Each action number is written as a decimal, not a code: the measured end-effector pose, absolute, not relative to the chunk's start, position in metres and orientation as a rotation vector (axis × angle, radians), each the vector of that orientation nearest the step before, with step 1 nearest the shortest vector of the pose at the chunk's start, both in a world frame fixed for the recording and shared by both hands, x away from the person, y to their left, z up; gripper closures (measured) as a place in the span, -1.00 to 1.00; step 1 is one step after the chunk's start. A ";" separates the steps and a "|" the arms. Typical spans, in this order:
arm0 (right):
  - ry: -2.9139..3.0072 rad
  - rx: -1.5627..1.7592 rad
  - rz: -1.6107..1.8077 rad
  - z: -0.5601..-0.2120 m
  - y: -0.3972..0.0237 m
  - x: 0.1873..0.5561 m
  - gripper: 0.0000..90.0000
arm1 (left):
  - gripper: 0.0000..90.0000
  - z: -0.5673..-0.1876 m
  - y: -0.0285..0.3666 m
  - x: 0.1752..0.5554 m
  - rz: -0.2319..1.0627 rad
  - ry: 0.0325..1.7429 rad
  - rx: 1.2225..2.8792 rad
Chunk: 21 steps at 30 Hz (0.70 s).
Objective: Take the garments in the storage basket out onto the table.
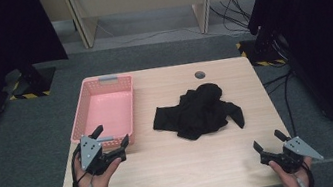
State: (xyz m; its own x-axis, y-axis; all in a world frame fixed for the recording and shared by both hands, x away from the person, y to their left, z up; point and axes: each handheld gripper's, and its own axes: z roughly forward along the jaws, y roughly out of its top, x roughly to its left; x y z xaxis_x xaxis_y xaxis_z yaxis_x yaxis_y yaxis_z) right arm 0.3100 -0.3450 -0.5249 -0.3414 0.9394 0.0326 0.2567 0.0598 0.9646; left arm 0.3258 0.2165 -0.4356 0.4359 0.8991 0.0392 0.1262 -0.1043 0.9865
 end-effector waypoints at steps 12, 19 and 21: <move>1.679 1.211 1.317 -0.525 -0.345 0.310 -0.87 | -0.78 -0.443 0.222 0.320 0.836 0.937 1.534; 1.679 1.209 1.317 -0.525 -0.345 0.310 -0.87 | -0.78 -0.450 0.224 0.316 0.831 0.941 1.539; 1.678 1.209 1.317 -0.525 -0.345 0.310 -0.87 | -0.78 -0.452 0.225 0.315 0.831 0.942 1.533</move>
